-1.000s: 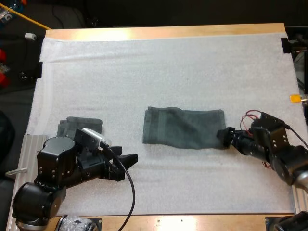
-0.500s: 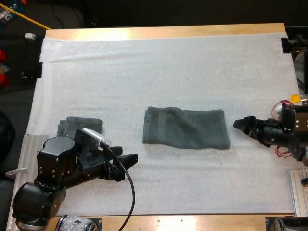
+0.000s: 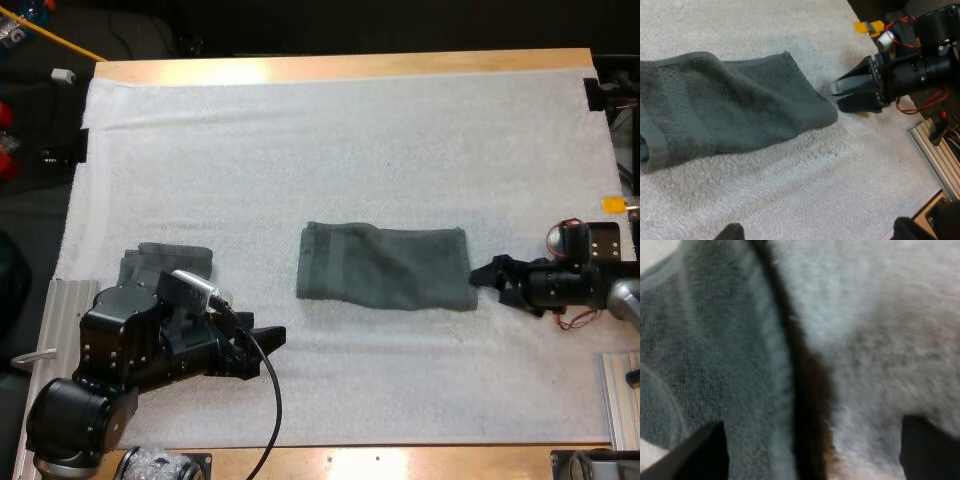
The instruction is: Pick towel from pile, fold and stack
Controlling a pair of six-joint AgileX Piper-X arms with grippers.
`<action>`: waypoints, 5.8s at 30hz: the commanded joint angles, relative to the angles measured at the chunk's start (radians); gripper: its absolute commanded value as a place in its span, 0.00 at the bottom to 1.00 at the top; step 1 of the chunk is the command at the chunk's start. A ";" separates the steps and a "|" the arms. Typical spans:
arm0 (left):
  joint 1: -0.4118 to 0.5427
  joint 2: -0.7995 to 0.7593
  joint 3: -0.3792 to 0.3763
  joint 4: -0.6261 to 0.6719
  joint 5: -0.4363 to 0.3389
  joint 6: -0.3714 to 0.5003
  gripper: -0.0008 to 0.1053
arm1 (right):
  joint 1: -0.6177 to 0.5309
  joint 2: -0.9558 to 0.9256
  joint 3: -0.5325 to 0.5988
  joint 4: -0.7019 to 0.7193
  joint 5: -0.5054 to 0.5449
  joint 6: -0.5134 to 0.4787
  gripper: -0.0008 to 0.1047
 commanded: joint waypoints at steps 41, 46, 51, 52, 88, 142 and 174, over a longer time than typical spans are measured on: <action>0.001 0.001 0.006 -0.002 0.013 -0.002 0.56 | 0.250 -0.136 -0.281 0.566 0.765 -0.228 0.01; 0.001 0.001 0.006 -0.002 0.016 -0.002 0.56 | 0.264 -0.136 -0.341 0.618 0.760 -0.241 0.01; 0.001 0.001 0.006 -0.002 0.037 -0.002 0.56 | 0.366 -0.136 -0.344 0.585 0.673 -0.168 0.01; 0.001 0.001 0.006 -0.002 0.037 -0.002 0.56 | 0.400 -0.136 -0.344 0.562 0.659 -0.147 0.01; 0.001 0.001 0.006 0.000 0.082 -0.002 0.56 | 0.680 0.143 -0.344 0.056 0.244 0.321 0.68; 0.001 0.070 0.006 -0.031 0.080 0.013 0.66 | 0.680 -0.767 -0.348 0.593 0.424 0.128 0.73; -0.265 0.883 0.006 -0.666 -0.032 -0.306 0.66 | 0.680 -0.767 -0.348 0.597 0.515 0.075 0.73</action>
